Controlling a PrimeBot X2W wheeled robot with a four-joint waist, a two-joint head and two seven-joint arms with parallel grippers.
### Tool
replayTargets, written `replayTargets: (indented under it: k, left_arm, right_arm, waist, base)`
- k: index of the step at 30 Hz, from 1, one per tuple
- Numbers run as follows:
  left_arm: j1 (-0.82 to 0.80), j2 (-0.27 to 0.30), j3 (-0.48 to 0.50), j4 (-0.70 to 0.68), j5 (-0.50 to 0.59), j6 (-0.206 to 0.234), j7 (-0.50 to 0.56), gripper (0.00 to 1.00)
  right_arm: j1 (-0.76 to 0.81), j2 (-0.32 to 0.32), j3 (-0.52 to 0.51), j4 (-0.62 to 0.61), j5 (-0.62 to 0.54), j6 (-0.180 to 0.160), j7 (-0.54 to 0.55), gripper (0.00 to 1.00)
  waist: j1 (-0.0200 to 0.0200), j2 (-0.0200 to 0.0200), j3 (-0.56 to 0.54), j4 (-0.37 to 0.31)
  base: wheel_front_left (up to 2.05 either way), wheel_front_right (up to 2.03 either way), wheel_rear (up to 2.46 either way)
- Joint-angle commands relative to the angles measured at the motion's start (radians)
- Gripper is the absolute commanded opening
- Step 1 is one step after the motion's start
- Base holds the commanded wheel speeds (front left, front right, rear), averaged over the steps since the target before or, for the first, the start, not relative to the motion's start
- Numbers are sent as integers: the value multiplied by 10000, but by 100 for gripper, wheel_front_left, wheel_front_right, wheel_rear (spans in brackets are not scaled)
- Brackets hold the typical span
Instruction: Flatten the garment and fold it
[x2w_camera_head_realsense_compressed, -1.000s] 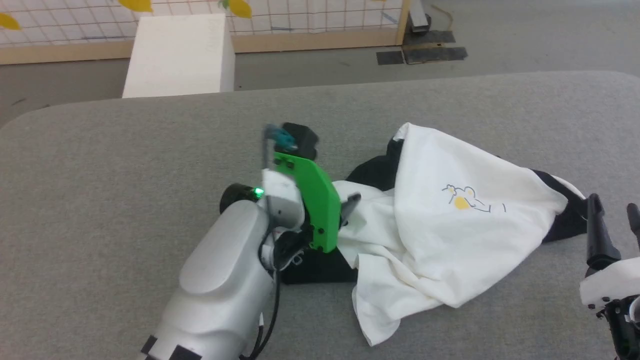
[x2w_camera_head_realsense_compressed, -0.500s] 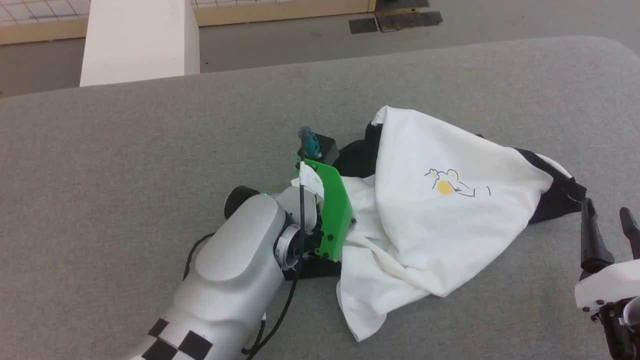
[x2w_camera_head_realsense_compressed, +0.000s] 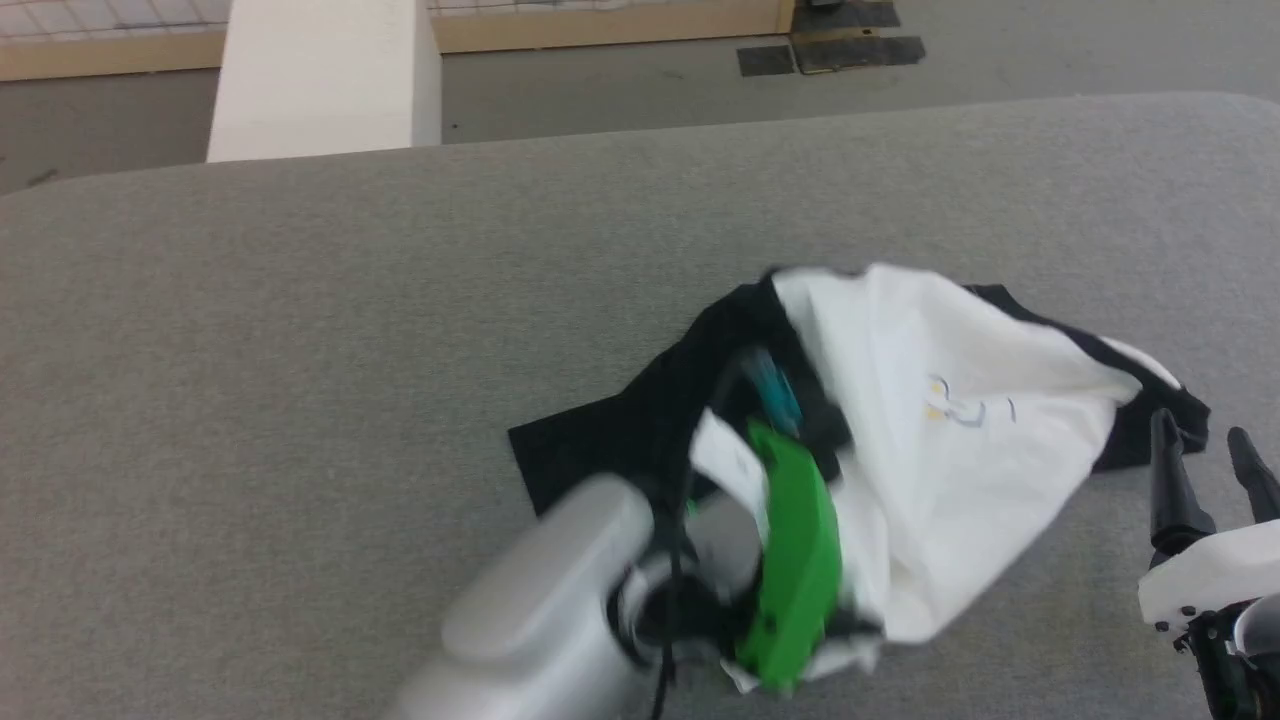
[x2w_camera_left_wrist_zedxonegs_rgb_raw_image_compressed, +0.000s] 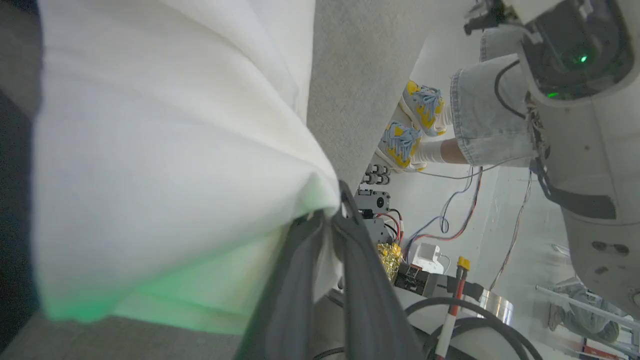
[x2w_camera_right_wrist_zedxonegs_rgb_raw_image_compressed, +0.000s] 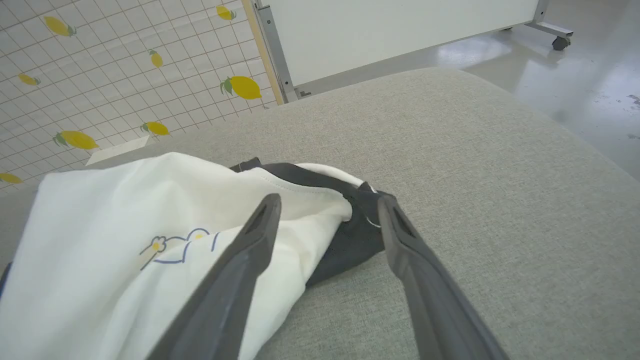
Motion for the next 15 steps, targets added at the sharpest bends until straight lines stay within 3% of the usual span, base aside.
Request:
replayTargets:
  k: [1, 5, 9, 10, 11, 15]
  left_arm:
    - [483, 197, -257, -273, -304, -61, 288, 0]
    - [1199, 905, -1599, -927, -443, -67, 1000, 0]
    - [1559, 1138, -1826, -872, -620, -68, 814, 0]
    - [1582, 1120, -1762, -876, -666, -69, 681, 25]
    - [1593, 1068, -1600, -900, -760, -69, 479, 100]
    - [1153, 993, -697, -1143, -704, 2, -437, 100]
  right_arm:
    - [58, 8, 34, -32, -34, -13, 35, 100]
    - [-31, 8, 147, -86, 26, -13, 126, 100]
    - [-56, 8, 171, -120, -14, -13, 143, 100]
    - [-51, 8, 175, -125, -26, -13, 153, 100]
    - [-45, 8, 173, -117, -23, -13, 161, 100]
    - [-19, 8, 156, -76, -36, -13, 176, 100]
  waist:
    - [0, -1, -85, 210]
    - [0, -1, -39, 378]
    - [0, -1, -36, 480]
    - [0, -1, -42, 495]
    - [0, -1, -60, 515]
    - [0, -1, -145, 582]
  base:
    - [0, 0, 0]
    - [0, 0, 0]
    - [0, 0, 0]
    - [0, 0, 0]
    - [0, 0, 0]
    - [0, 0, 0]
